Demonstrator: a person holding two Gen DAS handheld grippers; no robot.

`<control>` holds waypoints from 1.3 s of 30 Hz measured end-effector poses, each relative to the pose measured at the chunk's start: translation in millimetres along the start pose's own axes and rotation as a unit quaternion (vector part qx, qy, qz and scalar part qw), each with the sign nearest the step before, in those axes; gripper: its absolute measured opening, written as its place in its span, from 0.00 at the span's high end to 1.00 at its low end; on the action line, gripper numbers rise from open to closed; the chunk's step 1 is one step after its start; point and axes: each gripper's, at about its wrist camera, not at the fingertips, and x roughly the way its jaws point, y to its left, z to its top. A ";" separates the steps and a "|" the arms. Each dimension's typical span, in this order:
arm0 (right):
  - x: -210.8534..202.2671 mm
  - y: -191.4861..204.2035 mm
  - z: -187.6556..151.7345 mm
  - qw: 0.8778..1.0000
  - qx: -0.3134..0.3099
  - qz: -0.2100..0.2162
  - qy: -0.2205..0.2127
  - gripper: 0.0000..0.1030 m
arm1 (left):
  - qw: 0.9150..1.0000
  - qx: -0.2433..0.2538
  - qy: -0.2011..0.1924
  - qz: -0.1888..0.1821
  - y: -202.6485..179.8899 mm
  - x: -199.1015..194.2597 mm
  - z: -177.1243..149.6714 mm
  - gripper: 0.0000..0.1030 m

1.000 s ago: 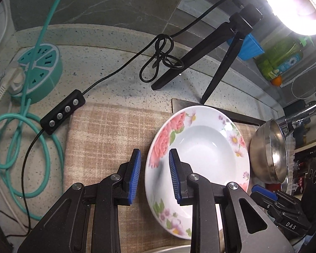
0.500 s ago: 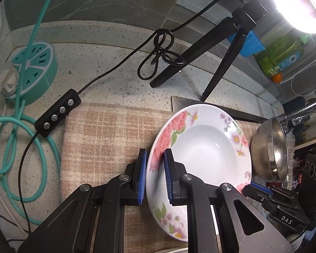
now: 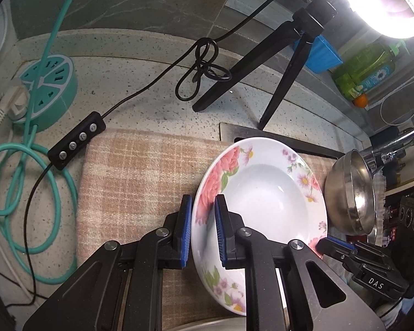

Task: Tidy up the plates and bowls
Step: 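Move the right gripper to the pink-rose deep plate and grasp its rim, then lift the pink-rose plate with the right gripper onto the pink-flower plate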

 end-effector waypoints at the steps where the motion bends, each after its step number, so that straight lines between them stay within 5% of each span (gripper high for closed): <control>1: -0.7 -0.5 -0.5 1.000 0.000 0.000 -0.001 0.87 | 1.000 0.000 -0.001 0.001 -0.7 -0.8 -0.4 0.86; 18: -24.7 -1.9 -15.8 1.000 -0.022 0.007 -0.020 0.87 | 1.000 0.012 -0.026 0.001 -20.4 -30.1 -22.9 0.86; 39: -85.0 -23.6 -84.0 0.998 -0.055 0.001 -0.038 0.87 | 0.999 0.019 -0.042 -0.022 -69.8 -66.8 -107.6 0.86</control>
